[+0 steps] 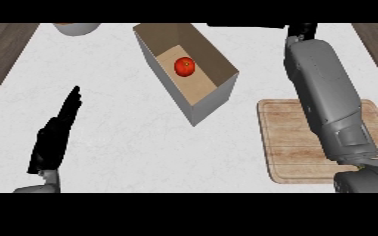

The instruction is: Pick the tomato from the cutting board and place it in the cardboard box

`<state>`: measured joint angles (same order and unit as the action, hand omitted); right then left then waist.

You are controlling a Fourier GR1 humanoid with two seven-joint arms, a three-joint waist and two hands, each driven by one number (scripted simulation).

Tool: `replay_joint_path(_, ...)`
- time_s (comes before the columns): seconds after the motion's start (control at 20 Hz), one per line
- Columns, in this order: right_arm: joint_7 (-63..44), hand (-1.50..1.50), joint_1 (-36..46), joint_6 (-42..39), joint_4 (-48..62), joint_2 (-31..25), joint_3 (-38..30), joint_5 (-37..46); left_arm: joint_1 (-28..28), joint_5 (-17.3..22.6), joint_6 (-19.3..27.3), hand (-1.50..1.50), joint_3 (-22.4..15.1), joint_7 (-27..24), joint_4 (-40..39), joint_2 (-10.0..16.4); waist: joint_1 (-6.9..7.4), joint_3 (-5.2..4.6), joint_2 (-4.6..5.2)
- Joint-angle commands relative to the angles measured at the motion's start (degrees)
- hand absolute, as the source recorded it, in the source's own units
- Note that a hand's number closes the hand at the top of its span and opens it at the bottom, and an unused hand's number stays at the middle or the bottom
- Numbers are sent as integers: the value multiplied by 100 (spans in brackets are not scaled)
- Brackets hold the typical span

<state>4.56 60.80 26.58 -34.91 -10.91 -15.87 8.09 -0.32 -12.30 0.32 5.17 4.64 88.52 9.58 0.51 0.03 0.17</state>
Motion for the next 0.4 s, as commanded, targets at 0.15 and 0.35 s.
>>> replay_joint_path(0.15,240,-150,-1031,-1082,-726,-959,-349,-532,-220,70,-49,0,173,86,-129,103,-106,-2,-24)
replay_joint_path(0.35,380,-150,-1216,-1987,-540,-1676,-544,-781,-17,-143,142,0,-68,47,80,-136,-34,0,-9)
